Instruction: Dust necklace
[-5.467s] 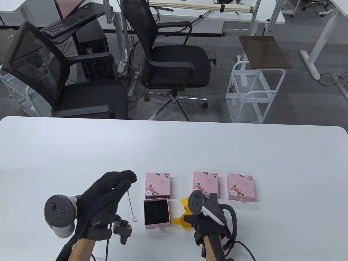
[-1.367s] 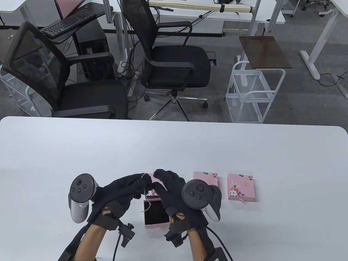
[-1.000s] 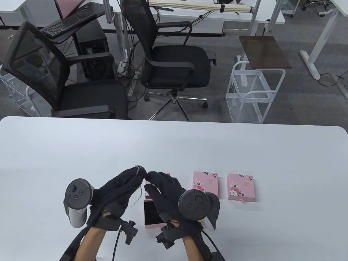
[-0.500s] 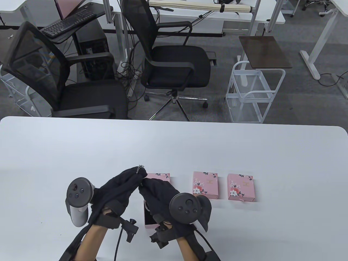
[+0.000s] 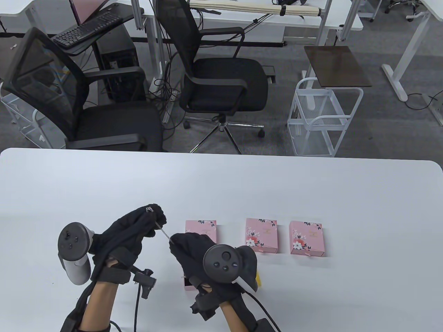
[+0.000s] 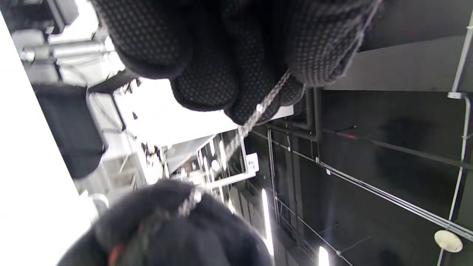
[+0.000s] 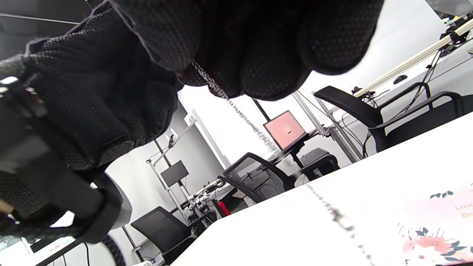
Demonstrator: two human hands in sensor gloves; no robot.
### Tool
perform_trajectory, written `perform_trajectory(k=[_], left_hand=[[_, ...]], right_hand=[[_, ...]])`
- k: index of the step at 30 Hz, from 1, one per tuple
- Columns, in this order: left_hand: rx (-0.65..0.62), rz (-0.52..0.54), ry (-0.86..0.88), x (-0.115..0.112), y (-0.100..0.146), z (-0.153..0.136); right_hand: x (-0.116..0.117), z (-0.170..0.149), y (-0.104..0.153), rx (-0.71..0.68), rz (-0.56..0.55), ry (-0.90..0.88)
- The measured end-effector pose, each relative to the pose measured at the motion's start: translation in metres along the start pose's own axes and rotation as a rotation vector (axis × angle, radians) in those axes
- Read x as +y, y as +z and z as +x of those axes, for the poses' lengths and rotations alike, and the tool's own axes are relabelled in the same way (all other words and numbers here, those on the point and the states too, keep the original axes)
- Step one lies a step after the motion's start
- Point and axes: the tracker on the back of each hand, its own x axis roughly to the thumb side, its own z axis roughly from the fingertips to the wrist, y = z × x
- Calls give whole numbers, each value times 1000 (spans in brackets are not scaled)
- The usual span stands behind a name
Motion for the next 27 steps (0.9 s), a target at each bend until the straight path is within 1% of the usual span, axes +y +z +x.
perform_trajectory(k=[3, 6, 10, 12, 16, 22, 24, 27], left_hand=[[-42, 54, -71, 5, 3, 7], [-71, 64, -124, 6, 5, 13], [-92, 127, -207, 6, 11, 22], [-102, 142, -227, 5, 12, 24], [-101, 128, -181, 3, 12, 25], [-96, 23, -187, -6, 12, 28], [-97, 3, -195, -9, 12, 29], [-95, -27, -183, -12, 11, 27]], right_hand=[[2, 0, 0, -2, 12, 5], [4, 1, -1, -7, 30, -2], [6, 2, -1, -9, 41, 7], [6, 2, -1, -9, 45, 7], [7, 1, -1, -4, 55, 4], [13, -4, -2, 30, 88, 14], [12, -9, -2, 57, 88, 40], [5, -27, 3, 134, 93, 64]])
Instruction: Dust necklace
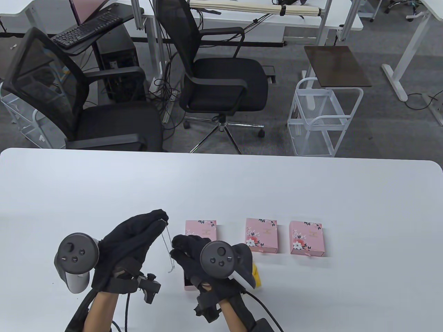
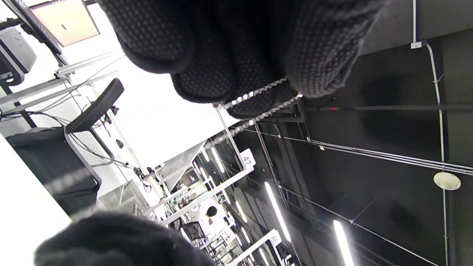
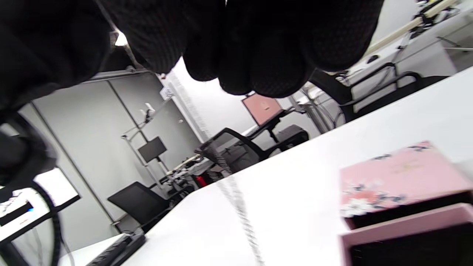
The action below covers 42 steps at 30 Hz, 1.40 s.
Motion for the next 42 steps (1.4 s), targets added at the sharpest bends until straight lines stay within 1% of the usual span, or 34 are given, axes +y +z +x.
perform_trajectory(k=[2, 6, 7, 9, 12, 16, 20, 25, 26, 29, 32, 34, 37, 38, 40, 42], left_hand=[[6, -26, 10, -2, 0, -1], [-5, -36, -4, -3, 1, 2], [-7, -37, -6, -3, 2, 3], [-11, -43, -3, -4, 2, 4], [-14, -49, 4, -5, 2, 4], [-16, -59, 2, -7, 2, 4], [-13, -80, 14, -9, 2, 3], [-11, -93, 20, -11, 2, 3], [-12, -93, 17, -11, 2, 3], [-14, -93, 19, -11, 2, 3], [-13, -96, 20, -11, 2, 3], [-12, -99, 19, -11, 2, 3], [-9, -102, 19, -12, 2, 3], [-9, -102, 17, -12, 2, 3], [-7, -103, 15, -13, 1, 3], [-5, -110, 5, -13, 1, 3]], right_hand=[[-5, -14, 4, 55, -7, 35], [-19, -55, 20, 199, 14, 226], [-20, -62, 23, 227, 30, 261], [-19, -83, 32, 311, 133, 350], [-9, -104, 41, 381, 245, 406], [10, -127, 41, 464, 408, 420], [32, -136, 36, 462, 487, 434], [41, -135, 31, 444, 433, 593], [41, -134, 32, 431, 404, 609], [40, -135, 33, 414, 348, 589], [36, -139, 35, 422, 332, 554], [30, -141, 38, 427, 324, 507], [16, -140, 41, 411, 257, 410], [8, -137, 42, 387, 209, 350], [-2, -132, 43, 355, 157, 276], [-17, -121, 43, 281, 55, 135]])
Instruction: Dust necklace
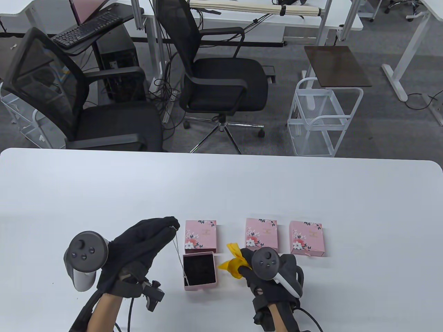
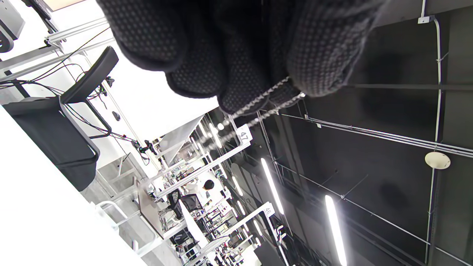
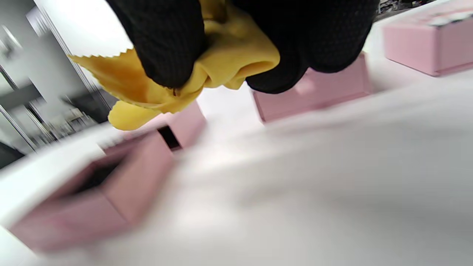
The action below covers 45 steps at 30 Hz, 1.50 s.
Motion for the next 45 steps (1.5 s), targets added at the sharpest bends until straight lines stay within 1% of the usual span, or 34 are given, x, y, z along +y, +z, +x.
perform_trajectory(k=[3, 5, 9, 14, 19, 25, 30, 32, 34, 36, 42, 45], left_hand=[[5, 4, -7, 0, 0, -1], [12, 6, -8, 0, -1, -2], [25, 17, 0, 0, -2, -5], [20, 46, 14, 1, -2, -5], [32, 67, 19, 1, -2, -7], [42, 59, 15, -4, -4, -9], [51, 37, -1, -11, -4, -10], [52, 28, -6, -13, -4, -10], [50, 20, -8, -15, -4, -9], [49, 11, 3, -15, -4, -10], [55, -11, 56, -14, -5, -12], [53, -9, 54, -12, -5, -12]], right_hand=[[-12, 11, 1, -97, -79, -176], [-17, 20, 0, -150, -103, -307], [-25, 43, -3, -266, -107, -517], [-27, 71, -8, -384, -66, -639], [-27, 93, -10, -438, -67, -623], [-23, 114, -12, -451, -122, -569], [-13, 128, -13, -416, -163, -588], [-11, 132, -13, -407, -161, -572], [-10, 134, -12, -389, -193, -571], [-10, 134, -11, -384, -184, -585], [-8, 133, -10, -374, -142, -709], [-8, 134, -10, -398, -113, -692]])
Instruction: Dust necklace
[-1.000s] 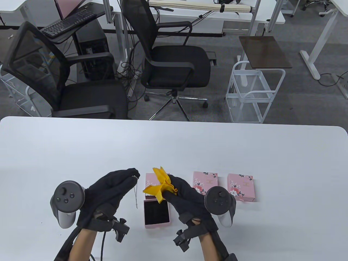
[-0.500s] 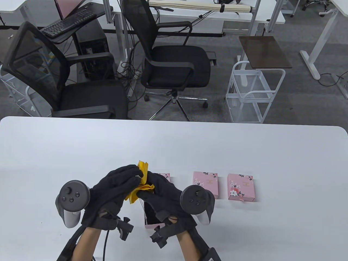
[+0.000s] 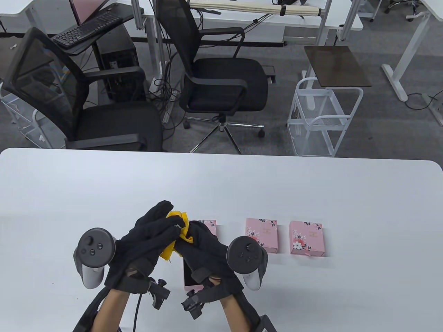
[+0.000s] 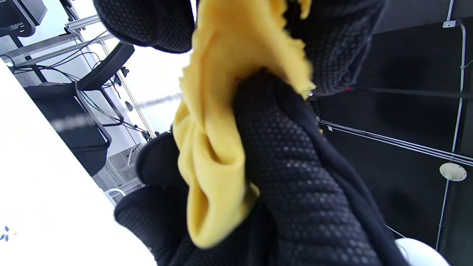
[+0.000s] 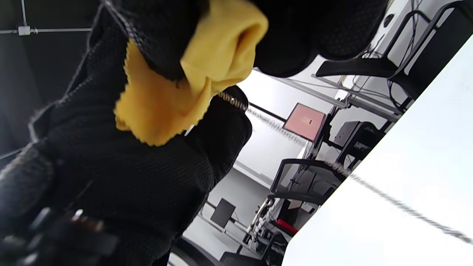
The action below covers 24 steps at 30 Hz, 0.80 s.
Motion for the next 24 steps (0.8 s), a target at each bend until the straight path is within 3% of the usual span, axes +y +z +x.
perform_trajectory(k=[9, 14, 24], left_hand=[[4, -6, -5, 1, 0, -1], [-5, -7, -9, -1, -1, 0], [-64, 4, -53, 3, 3, 13]], right_hand=[[1, 2, 1, -12, -14, -16], [1, 5, 2, 38, 17, -110], [-3, 11, 4, -1, -12, 18]])
